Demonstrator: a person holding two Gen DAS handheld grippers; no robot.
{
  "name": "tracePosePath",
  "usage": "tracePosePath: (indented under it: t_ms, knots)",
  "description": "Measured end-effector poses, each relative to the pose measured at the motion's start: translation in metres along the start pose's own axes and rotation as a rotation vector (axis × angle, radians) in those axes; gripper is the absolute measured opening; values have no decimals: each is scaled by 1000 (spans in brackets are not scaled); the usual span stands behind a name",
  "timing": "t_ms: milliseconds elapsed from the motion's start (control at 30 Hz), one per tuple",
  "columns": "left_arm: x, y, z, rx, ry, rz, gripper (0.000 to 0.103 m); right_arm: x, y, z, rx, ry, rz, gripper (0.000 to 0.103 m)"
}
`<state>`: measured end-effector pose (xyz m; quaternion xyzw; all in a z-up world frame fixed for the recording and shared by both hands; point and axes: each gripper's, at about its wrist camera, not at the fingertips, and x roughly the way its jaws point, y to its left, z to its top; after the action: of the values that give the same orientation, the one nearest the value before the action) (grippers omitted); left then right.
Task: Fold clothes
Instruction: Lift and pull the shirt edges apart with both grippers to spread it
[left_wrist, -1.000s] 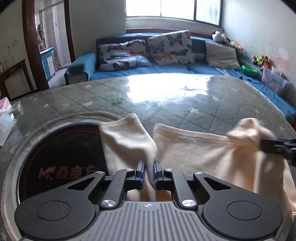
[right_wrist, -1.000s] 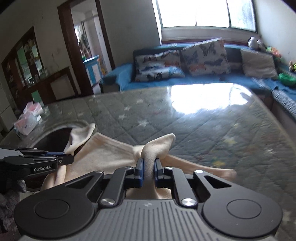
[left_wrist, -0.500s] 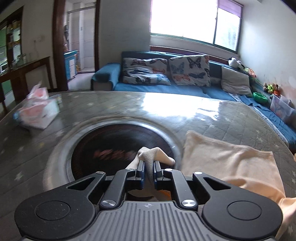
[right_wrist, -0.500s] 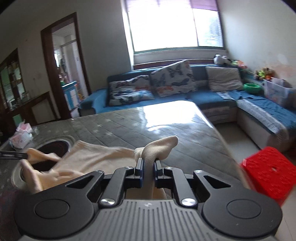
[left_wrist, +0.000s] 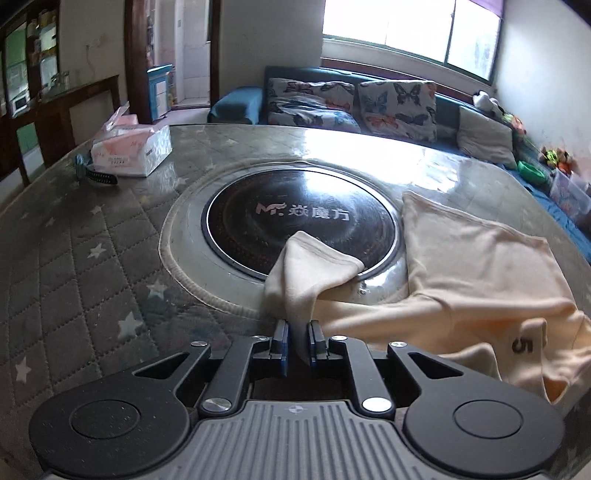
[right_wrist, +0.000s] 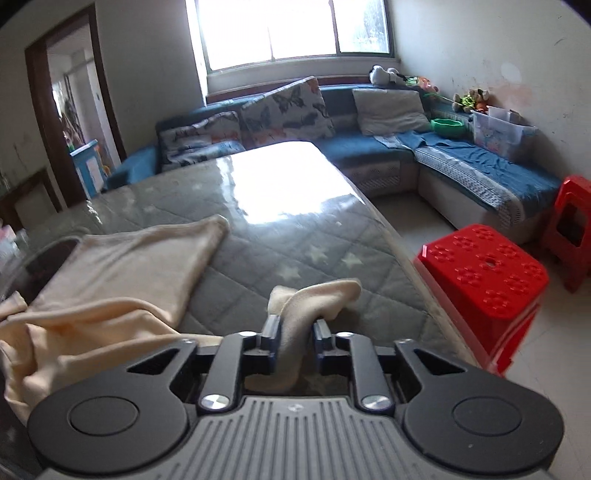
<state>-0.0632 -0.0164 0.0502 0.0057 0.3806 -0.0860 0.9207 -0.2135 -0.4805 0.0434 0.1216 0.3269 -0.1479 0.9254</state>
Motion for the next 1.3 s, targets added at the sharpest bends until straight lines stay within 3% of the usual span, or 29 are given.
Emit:
tracePosePath:
  t_ms: [33,133,167,300,467,667,833,933,1000,1133,1300]
  knots:
    - [-4,-2,0,14,-10,-6,18,-1,-2,0,4,-2,-6,27]
    - [-19,-10,-1,58,-52,-40,40,-8,-5,0,-7,-16,-46,34]
    - [-24,-14,-1,76,-66,-60,42,-10,-6,1,-9,-21,-57,41]
    - [-36,-43,-2,165,-98,-178,44,-15,-5,2,-26,-46,-71,45]
    - [-24,-89,-9,262,-57,-302,44,-7,-8,12,-21,-61,-75,47]
    - [-7,-122,-15,319,-29,-358,44,27,-19,12,8,-2,-147,47]
    - [6,-141,-19,358,-6,-381,43,34,-30,3,65,26,-147,47]
    - [13,-145,-23,374,7,-380,41,35,-33,-3,66,34,-134,37]
    - [17,-146,-26,381,17,-380,25,30,-33,-5,58,20,-117,11]
    - [15,-143,-30,394,8,-379,8,15,-32,-4,37,-36,-137,6]
    - [-1,-133,-34,402,-21,-422,6,-5,-38,-3,4,-62,-189,6]
